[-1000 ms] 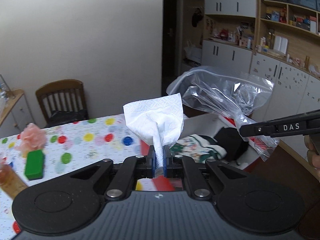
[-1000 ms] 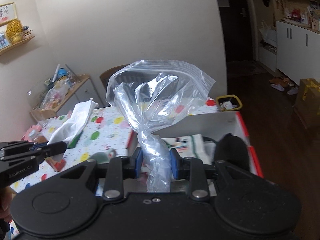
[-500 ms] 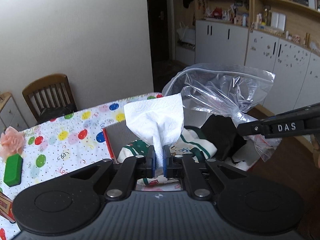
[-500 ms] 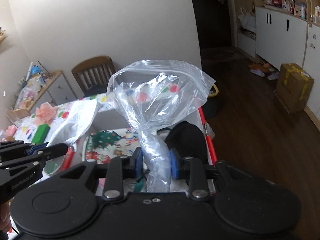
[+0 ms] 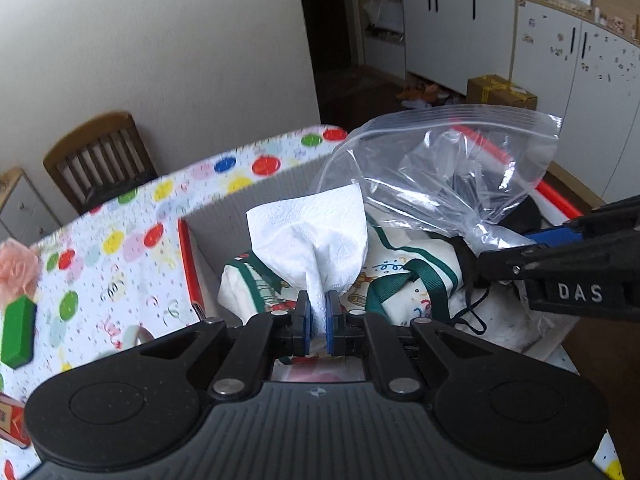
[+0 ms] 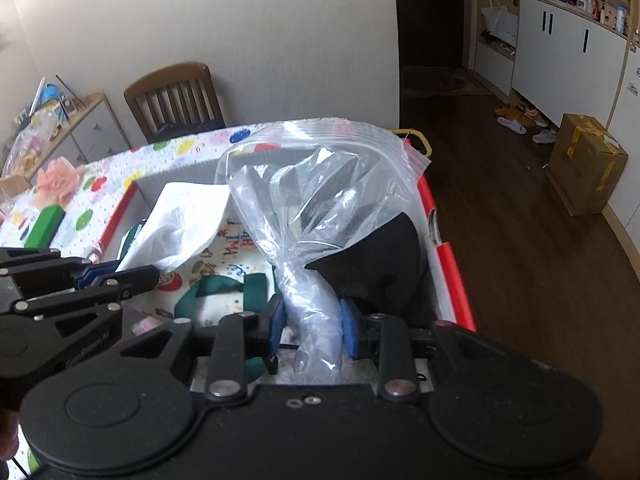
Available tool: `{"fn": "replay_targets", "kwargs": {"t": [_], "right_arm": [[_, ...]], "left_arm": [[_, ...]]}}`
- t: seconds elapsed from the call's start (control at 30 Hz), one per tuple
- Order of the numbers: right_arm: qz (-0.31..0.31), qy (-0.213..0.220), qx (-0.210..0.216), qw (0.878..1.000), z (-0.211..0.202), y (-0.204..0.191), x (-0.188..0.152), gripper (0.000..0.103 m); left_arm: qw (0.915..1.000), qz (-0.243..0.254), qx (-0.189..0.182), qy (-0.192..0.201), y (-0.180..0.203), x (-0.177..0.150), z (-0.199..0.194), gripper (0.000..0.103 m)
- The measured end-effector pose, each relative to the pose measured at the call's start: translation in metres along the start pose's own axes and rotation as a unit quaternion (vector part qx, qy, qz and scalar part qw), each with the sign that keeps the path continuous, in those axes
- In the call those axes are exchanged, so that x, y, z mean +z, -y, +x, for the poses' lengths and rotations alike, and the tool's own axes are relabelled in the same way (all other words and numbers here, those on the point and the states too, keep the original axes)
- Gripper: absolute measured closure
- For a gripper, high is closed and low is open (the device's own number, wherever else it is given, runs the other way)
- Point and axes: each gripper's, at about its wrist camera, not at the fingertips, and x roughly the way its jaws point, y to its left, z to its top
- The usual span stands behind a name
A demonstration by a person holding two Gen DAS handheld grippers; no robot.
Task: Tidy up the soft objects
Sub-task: 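Carry the napkin and zip bag over the shoebox with both grippers, then lower the napkin and zip bag into the shoebox and open both grippers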
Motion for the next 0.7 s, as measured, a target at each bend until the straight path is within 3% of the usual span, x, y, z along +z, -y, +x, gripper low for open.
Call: {"fn": "replay_targets", "kwargs": {"t": [0.27,0.5,0.7], "right_arm": [[-0.015,-0.012,-0.008,1.000,0.011,-0.002,-0.005,0.072],[-0.015,-0.020,-0.007,1.000,0.016,-0.001,-0.006,0.070],[-0.017,-0.019,-0.003,1.000,0.015,0.001,-0.006,0.061]], "left_arm": [[0.9988,-0.027,-0.021,-0.036,-0.006,0.002,0.018,0.096],[0.9980,-0.025,-0.036,-0.045,-0.004,0.000,0.023,0.096],[0.9976,-0.030,-0.044,-0.045,-0.005,-0.001,0.023,0.086]]}}
